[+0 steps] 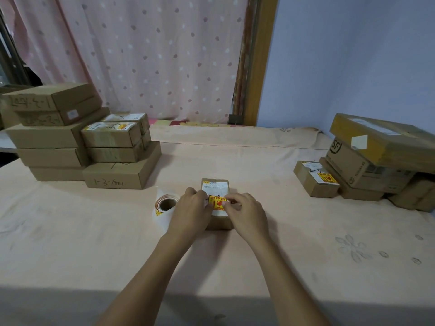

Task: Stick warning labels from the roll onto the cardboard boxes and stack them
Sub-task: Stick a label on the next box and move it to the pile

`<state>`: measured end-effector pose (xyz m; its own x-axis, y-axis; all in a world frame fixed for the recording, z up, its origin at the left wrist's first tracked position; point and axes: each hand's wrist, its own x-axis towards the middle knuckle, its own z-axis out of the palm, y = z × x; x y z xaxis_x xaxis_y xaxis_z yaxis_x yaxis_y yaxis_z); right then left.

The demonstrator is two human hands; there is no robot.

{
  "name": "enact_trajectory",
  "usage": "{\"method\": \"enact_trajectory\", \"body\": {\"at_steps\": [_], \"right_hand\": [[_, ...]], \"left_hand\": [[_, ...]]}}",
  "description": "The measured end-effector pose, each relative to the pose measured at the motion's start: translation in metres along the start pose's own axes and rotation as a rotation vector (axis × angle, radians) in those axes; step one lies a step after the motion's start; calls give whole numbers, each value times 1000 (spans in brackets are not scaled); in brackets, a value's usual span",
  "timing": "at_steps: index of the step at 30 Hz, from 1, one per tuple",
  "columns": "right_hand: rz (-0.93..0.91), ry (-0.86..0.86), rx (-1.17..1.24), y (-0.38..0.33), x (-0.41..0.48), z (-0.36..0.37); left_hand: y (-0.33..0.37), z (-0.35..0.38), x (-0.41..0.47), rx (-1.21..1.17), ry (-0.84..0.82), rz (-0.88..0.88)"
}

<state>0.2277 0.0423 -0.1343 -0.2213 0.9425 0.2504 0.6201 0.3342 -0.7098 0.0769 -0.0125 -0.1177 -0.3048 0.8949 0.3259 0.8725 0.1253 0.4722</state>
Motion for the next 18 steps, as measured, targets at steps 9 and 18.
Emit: {"method": "enact_trajectory", "body": {"at_steps": [9,18], "right_hand": [[140,34,400,10,-18,-5],[106,125,531,30,-31,-40]], "left_hand": [[10,3,-13,-115,-48,-108],[42,24,-38,-884,59,-239]]}}
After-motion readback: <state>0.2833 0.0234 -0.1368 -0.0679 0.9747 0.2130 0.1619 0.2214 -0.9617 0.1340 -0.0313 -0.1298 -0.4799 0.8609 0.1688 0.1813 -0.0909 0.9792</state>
